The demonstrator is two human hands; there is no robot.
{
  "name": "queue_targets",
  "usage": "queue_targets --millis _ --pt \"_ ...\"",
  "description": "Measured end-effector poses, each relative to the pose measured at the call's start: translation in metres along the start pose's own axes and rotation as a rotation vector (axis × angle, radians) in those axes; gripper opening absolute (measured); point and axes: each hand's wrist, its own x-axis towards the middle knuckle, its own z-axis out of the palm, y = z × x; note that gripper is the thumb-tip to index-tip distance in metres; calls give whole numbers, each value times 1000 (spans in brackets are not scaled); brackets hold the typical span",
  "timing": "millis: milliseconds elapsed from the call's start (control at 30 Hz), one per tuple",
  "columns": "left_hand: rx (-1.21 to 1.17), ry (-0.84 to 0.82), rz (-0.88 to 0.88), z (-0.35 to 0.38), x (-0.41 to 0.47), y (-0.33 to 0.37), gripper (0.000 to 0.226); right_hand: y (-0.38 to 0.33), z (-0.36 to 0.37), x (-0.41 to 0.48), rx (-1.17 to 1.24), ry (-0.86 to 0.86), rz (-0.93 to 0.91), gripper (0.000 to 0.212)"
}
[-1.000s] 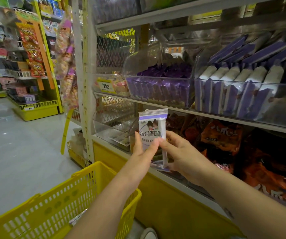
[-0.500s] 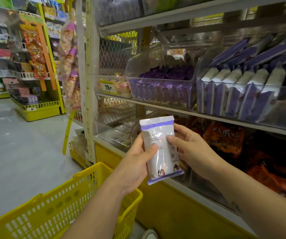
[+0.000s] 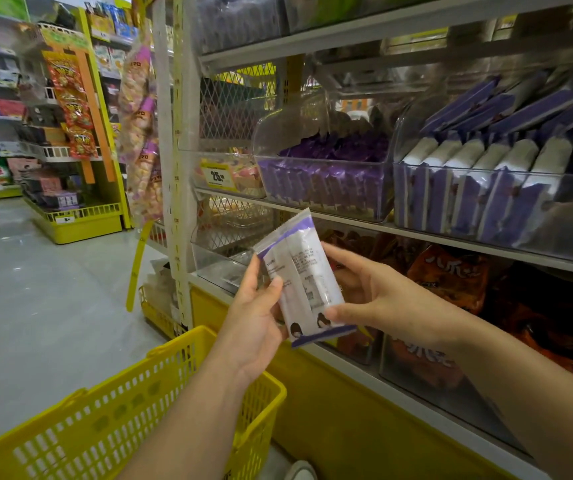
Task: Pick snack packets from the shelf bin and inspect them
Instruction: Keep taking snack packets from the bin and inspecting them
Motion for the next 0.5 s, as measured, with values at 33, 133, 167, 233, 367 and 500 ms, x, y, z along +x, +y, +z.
queue_targets --millis 33,133,167,233,367,500 --pt "-11 3 1 0 0 1 55 0 -2 -1 26 -41 28 75" --pt "-12 21 -6 0 -1 3 43 4 -7 -4 103 -87 93 73" --pt "-6 31 -10 0 -1 4 40 6 -9 -4 105 -94 99 73" --pt "18 50 -15 1 -2 4 37 10 -11 -4 96 -91 98 73" --pt "40 73 -19 3 -2 4 42 15 -8 -4 11 -1 60 74" --pt "-4 79 -16 6 -3 3 52 22 5 -4 -213 174 -7 83"
